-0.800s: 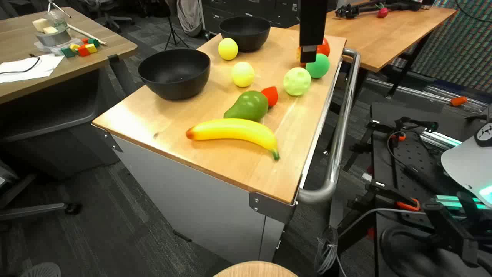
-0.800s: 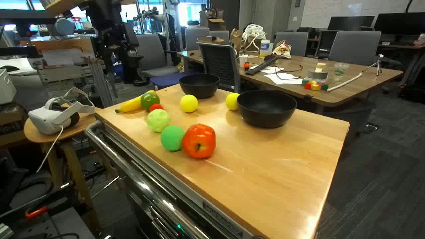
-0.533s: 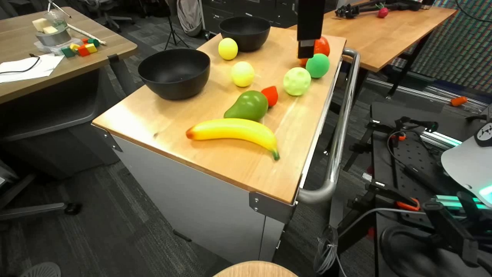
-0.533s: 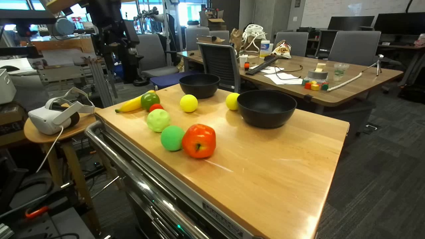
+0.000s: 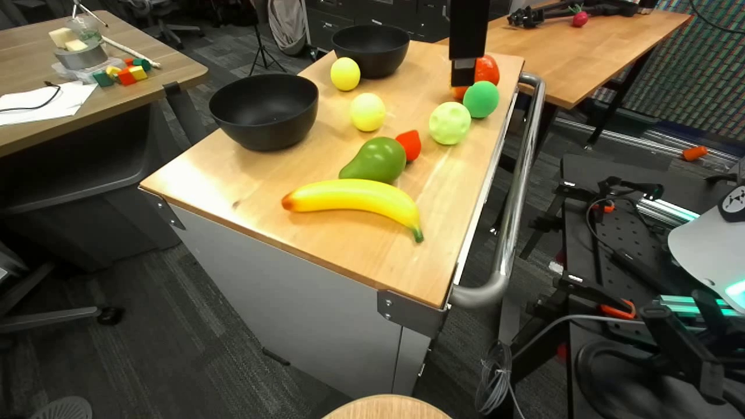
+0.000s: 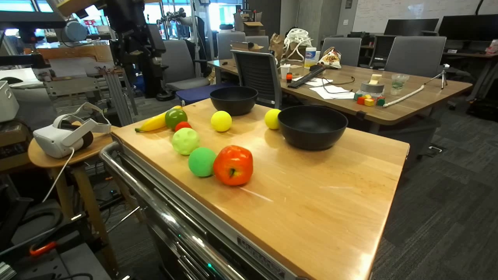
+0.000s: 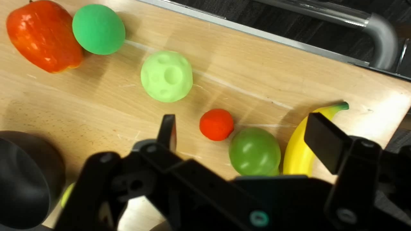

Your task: Pick up the fruit toys from the top of the cabinet and put them in the two black bowls.

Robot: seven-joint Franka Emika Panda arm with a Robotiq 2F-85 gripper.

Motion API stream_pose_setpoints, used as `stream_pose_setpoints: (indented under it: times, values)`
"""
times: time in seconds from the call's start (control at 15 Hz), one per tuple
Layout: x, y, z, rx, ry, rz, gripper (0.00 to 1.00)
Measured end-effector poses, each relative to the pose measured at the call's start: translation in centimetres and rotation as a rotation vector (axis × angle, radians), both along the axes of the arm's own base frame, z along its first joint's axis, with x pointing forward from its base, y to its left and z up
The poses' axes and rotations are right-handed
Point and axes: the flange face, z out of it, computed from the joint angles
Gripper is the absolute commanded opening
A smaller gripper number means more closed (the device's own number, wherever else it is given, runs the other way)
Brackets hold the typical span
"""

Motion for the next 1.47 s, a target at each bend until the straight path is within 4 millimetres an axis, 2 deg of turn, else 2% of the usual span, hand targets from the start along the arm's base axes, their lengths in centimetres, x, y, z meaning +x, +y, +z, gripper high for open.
stream_pose_setpoints:
  times: [0.13, 0.27, 0.4, 0.6, 0.73, 0.8, 0.87, 0.93, 1.13, 1.27, 1.47]
  values:
    - [0.6, -2.1, 0.9, 0.013, -0.016, -0.045, 1.0]
    - [1.2, -5.8, 2.7, 0.043, -0.047, -0.125, 1.0]
    - [1.3, -11.0, 5.0, 0.093, -0.083, -0.228, 1.0]
    - [0.1, -20.2, 7.3, 0.192, -0.122, -0.381, 1.0]
    - [-1.4, -26.7, 7.5, 0.265, -0.133, -0.485, 1.0]
    - [-2.2, -29.2, 7.3, 0.293, -0.134, -0.516, 1.0]
    - [-2.8, -30.8, 7.1, 0.309, -0.133, -0.536, 1.0]
    - [-3.0, -31.4, 6.9, 0.317, -0.132, -0.546, 1.0]
    - [-2.8, -30.5, 6.8, 0.314, -0.125, -0.531, 1.0]
    - [-2.7, -30.6, 6.3, 0.315, -0.117, -0.546, 1.0]
    - [-2.1, -32.2, 4.7, 0.304, -0.165, -0.607, 1.0]
